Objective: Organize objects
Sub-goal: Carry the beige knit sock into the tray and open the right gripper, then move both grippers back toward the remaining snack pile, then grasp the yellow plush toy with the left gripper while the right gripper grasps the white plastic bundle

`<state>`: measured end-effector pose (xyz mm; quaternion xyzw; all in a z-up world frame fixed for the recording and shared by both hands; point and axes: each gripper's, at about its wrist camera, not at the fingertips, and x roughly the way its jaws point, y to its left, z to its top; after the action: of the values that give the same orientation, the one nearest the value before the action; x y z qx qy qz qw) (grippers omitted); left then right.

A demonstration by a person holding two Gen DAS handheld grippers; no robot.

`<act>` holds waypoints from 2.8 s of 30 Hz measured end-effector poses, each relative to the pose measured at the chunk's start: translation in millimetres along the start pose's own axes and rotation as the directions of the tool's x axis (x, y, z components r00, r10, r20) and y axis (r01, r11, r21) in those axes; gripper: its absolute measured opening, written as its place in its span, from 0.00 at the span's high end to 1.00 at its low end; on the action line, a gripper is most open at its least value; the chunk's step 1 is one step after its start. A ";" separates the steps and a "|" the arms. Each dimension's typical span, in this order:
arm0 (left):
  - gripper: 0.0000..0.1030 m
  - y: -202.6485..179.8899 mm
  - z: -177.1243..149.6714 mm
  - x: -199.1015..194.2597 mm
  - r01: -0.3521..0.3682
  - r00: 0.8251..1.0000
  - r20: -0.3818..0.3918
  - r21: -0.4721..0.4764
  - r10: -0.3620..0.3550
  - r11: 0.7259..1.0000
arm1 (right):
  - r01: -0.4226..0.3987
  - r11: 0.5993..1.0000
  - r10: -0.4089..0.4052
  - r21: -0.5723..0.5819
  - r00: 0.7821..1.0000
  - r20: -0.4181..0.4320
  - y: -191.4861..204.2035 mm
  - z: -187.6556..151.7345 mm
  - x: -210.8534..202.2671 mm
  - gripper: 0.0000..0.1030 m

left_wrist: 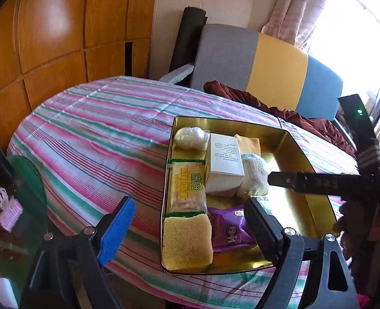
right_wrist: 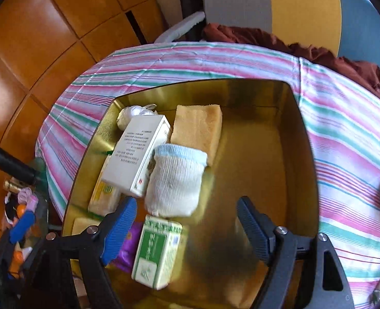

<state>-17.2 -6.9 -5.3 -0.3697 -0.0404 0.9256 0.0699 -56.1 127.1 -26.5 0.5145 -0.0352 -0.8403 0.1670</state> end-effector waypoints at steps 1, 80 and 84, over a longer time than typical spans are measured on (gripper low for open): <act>0.16 -2.1 -0.5 -2.1 -0.004 1.000 0.005 0.011 0.004 1.000 | 0.010 1.000 -0.010 -0.010 1.000 0.010 0.1 -3.6 -4.7 0.21; 0.23 -284.7 18.6 42.7 0.456 0.881 -0.279 0.285 -0.382 0.843 | 0.141 0.602 -0.339 0.786 0.937 0.091 -367.2 -140.7 -165.4 0.20; 0.25 -308.6 25.6 64.7 0.447 0.883 -0.289 0.273 -0.370 0.852 | 0.117 0.591 -0.324 0.798 0.941 0.102 -373.9 -142.1 -166.1 0.20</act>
<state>-50.5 307.4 8.4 -0.4379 0.0460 0.8344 0.3315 45.9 547.9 -37.7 0.4316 -0.3520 -0.8097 -0.1848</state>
